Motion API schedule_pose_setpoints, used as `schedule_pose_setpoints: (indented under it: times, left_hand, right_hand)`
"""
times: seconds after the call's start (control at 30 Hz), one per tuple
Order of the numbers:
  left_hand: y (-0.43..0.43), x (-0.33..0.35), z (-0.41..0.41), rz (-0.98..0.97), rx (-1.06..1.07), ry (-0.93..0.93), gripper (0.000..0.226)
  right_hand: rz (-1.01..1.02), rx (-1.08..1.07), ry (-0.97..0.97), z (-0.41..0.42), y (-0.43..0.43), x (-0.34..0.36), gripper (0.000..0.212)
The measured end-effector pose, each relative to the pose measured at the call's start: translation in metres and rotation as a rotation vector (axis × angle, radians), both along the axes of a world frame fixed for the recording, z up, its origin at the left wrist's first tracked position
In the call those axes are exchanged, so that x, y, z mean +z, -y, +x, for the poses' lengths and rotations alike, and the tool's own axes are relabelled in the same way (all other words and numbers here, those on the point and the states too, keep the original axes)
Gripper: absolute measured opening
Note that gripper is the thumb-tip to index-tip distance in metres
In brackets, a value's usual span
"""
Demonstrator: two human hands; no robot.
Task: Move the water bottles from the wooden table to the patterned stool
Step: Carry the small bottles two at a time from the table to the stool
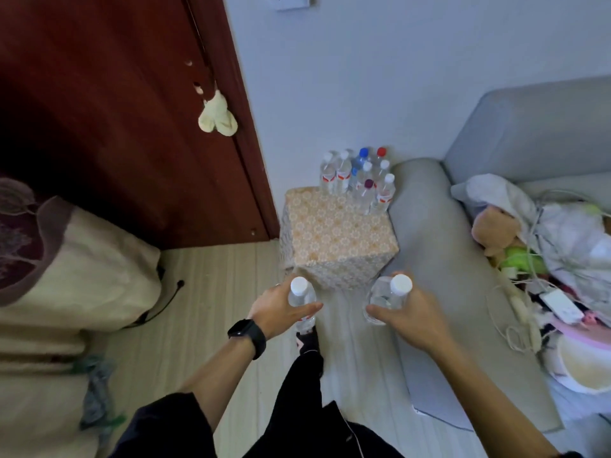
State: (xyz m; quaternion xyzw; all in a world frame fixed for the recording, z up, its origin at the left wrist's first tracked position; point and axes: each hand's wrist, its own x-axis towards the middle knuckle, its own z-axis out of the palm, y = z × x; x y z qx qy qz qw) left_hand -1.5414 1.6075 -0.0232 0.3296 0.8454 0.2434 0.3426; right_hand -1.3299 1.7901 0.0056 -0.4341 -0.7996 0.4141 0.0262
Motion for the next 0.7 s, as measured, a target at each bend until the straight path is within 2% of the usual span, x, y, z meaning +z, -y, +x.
schedule_pose_setpoints:
  times: [0.23,0.43,0.57,0.7]
  left_hand:
    - [-0.100,-0.020,-0.088,-0.022,-0.078,0.114,0.063]
    - [-0.171,-0.035,-0.140,-0.035,-0.003,0.195,0.060]
    - [-0.218,-0.057,-0.163,-0.076,0.076,0.201,0.063]
    - [-0.262,-0.072,-0.173,-0.081,0.171,0.229,0.063]
  right_hand:
    - [-0.055,-0.020,0.010,-0.075,-0.086,-0.022,0.053]
    - [-0.097,-0.066,-0.005,-0.120,-0.158,-0.051,0.053]
    - [-0.137,-0.044,0.013,-0.152,-0.209,-0.070,0.045]
    - [-0.172,0.019,0.023,-0.177,-0.252,-0.095,0.056]
